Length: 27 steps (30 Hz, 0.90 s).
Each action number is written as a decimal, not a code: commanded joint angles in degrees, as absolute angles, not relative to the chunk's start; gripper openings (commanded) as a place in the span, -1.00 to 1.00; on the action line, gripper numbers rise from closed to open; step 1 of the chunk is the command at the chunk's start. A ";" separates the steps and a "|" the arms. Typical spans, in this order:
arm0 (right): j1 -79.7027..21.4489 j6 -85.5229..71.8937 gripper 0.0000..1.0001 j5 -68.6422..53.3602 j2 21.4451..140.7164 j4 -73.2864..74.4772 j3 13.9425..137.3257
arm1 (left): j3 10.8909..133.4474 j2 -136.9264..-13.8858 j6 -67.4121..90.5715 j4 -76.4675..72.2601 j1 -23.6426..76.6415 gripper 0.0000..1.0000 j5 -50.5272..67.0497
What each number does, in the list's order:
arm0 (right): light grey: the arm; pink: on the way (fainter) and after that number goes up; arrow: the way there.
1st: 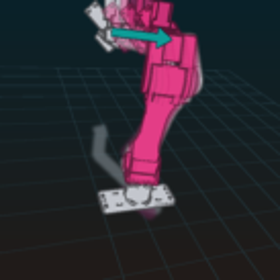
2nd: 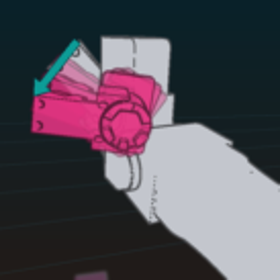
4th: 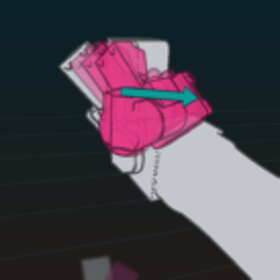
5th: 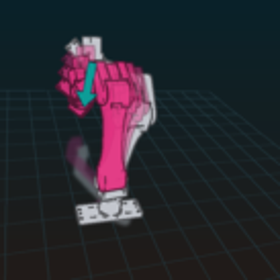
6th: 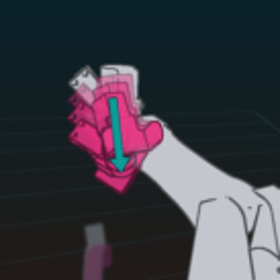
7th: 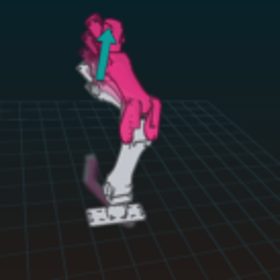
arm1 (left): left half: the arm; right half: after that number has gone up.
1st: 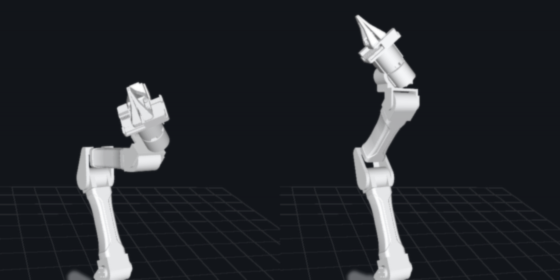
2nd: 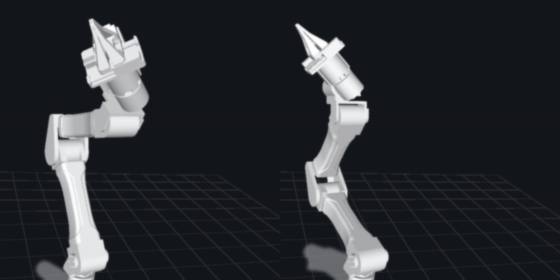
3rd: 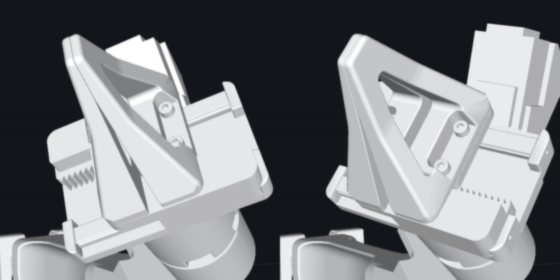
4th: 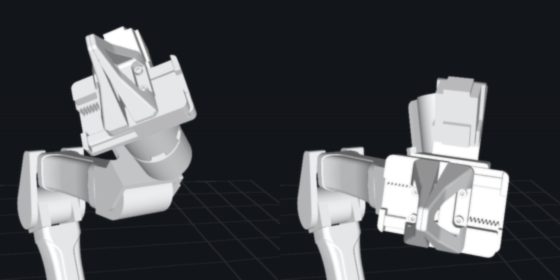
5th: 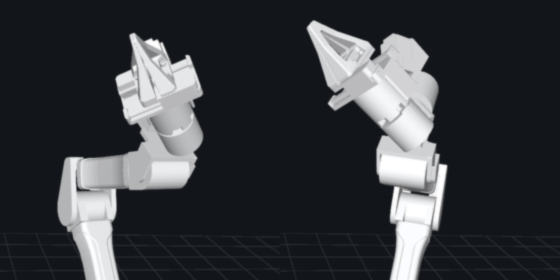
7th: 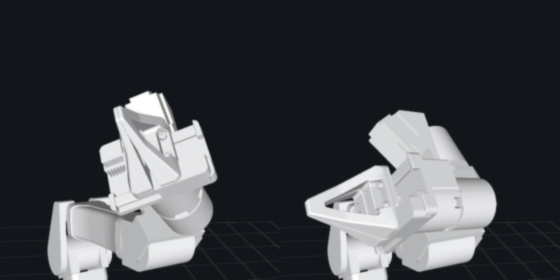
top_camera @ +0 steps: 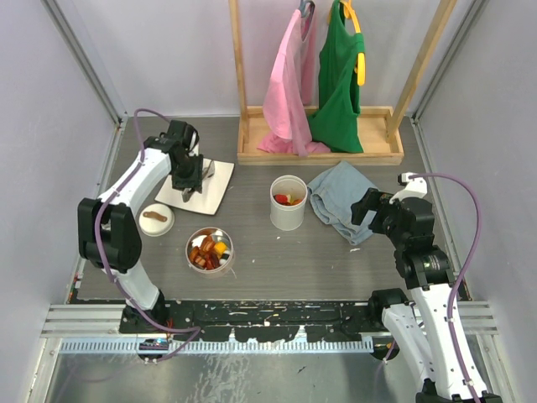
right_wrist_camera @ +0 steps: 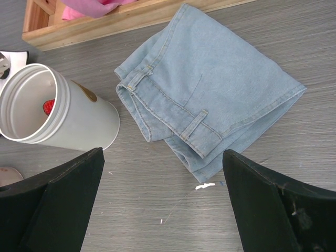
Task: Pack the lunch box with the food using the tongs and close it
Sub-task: Pick up the fake food from the plate.
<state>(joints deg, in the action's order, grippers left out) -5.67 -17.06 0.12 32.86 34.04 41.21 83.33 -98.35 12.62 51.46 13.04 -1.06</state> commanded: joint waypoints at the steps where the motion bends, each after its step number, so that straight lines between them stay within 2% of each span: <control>1: -5.97 -16.79 1.00 -0.32 32.34 30.33 41.13 | 83.95 -99.28 12.08 48.71 12.50 -0.20 0.68; 9: -5.92 -16.61 1.00 -0.50 33.41 30.32 41.31 | 84.34 -100.83 12.26 49.66 12.47 -0.36 0.57; 27: -5.95 -16.87 1.00 -1.23 33.27 29.97 40.86 | 82.66 -98.74 11.44 50.06 12.37 -0.47 0.72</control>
